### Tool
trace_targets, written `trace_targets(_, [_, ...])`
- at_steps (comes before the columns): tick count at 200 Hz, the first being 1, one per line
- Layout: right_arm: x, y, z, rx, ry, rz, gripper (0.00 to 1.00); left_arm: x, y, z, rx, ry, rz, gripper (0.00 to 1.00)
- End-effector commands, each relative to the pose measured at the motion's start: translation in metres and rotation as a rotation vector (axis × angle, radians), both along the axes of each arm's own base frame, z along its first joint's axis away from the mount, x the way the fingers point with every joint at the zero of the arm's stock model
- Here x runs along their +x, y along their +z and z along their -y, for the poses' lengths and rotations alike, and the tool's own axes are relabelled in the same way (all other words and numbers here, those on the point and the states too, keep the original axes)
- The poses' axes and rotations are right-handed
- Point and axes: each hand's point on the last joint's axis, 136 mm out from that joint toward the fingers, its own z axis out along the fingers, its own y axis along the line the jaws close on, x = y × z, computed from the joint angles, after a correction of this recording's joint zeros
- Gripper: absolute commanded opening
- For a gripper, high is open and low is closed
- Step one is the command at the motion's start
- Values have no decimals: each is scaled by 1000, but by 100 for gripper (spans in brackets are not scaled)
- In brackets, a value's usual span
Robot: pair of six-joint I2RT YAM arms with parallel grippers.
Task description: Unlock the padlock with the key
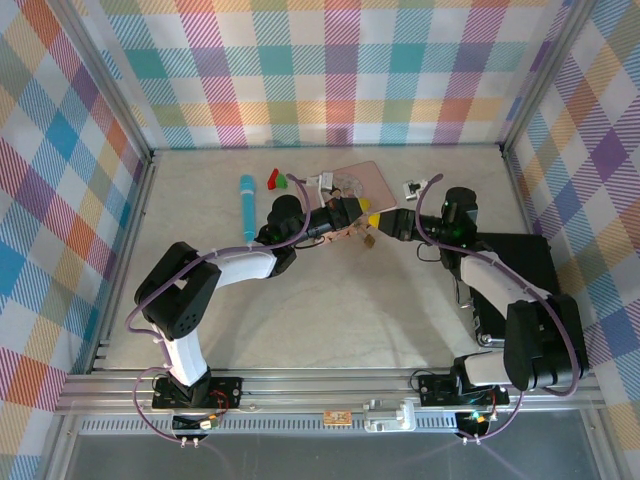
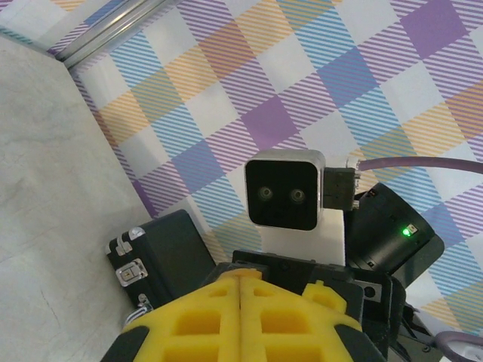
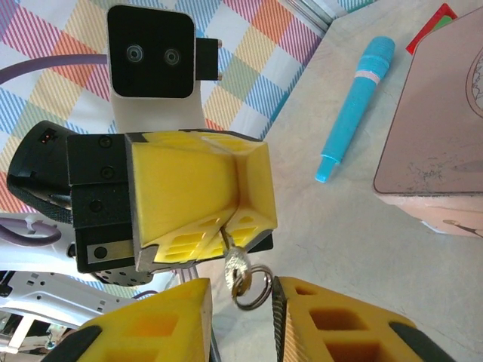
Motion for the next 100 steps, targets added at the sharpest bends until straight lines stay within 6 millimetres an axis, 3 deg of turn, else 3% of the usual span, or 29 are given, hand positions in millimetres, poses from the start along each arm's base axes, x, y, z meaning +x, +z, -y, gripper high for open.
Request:
trace_targets(1, [-2,2,-5,21,29,27,27,-2,16,3,-43,-23,55,0])
trace_targets(28, [-2,1,-7,25,29,30,21,-2,17,4,-45,-23,53,0])
trace_targets(54, [-4,0,-8,23,31,28,0,-2,17,3,-45,-18,52,0])
trace_targets(91, [-4,-7,-4,-11,3,27,0,4,17,-3,-47,26,42,0])
trace_targets(100, [-4,-9,-3,-21,-1,22,0,7,15,-6,-42,50,31,17])
